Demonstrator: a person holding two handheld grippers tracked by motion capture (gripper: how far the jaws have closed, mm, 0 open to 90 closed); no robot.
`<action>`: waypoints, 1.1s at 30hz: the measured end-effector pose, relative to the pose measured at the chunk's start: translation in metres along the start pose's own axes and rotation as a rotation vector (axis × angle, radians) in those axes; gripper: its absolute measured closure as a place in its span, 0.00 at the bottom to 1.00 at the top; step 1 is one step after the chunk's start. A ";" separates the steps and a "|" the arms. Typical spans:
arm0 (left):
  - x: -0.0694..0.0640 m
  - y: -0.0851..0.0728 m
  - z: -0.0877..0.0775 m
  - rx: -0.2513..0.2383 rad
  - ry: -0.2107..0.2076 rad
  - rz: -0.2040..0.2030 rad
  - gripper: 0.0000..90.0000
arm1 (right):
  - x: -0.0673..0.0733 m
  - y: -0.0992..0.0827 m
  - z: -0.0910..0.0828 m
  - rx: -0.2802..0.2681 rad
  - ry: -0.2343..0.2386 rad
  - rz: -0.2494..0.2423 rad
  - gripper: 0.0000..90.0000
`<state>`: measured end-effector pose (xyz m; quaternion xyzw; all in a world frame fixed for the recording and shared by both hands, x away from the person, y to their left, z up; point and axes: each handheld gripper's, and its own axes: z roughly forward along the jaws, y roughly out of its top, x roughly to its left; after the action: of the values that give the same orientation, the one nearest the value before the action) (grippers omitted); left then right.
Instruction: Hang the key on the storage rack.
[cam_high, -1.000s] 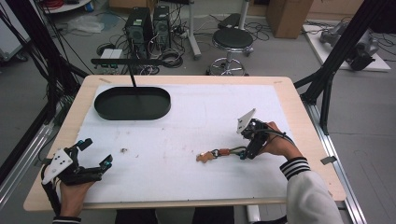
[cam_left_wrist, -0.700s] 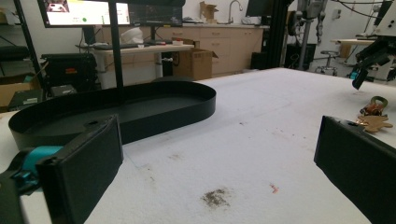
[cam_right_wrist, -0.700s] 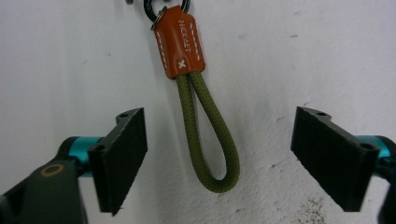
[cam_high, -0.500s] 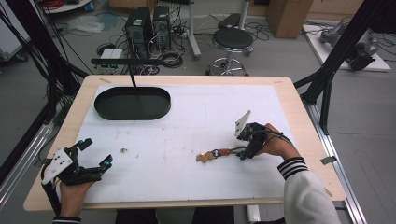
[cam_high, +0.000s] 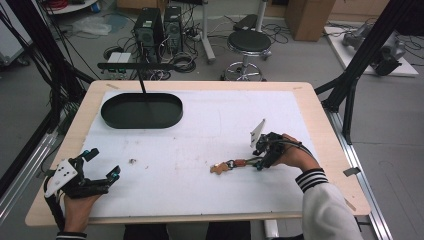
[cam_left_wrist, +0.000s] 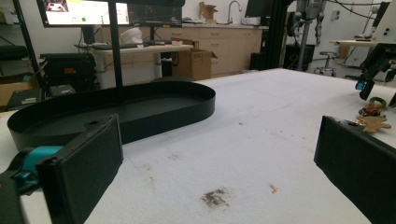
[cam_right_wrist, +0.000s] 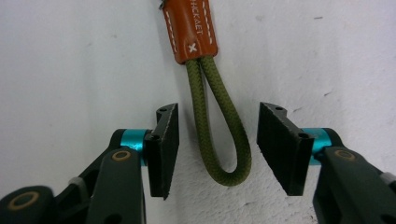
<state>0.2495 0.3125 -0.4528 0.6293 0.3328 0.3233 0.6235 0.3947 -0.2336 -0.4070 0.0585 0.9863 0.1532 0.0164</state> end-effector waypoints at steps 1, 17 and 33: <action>0.000 0.000 0.000 0.000 0.000 0.000 0.02 | 0.000 0.000 0.000 0.006 0.004 0.003 0.58; 0.000 0.000 0.000 0.001 -0.003 -0.004 0.02 | 0.003 0.003 0.001 0.054 0.026 0.084 0.90; 0.000 0.002 0.003 0.034 -0.016 0.008 0.02 | 0.002 0.006 -0.011 -0.103 0.054 0.102 0.95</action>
<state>0.2522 0.3108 -0.4513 0.6436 0.3307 0.3150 0.6141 0.3925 -0.2308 -0.3952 0.1038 0.9730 0.2058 -0.0153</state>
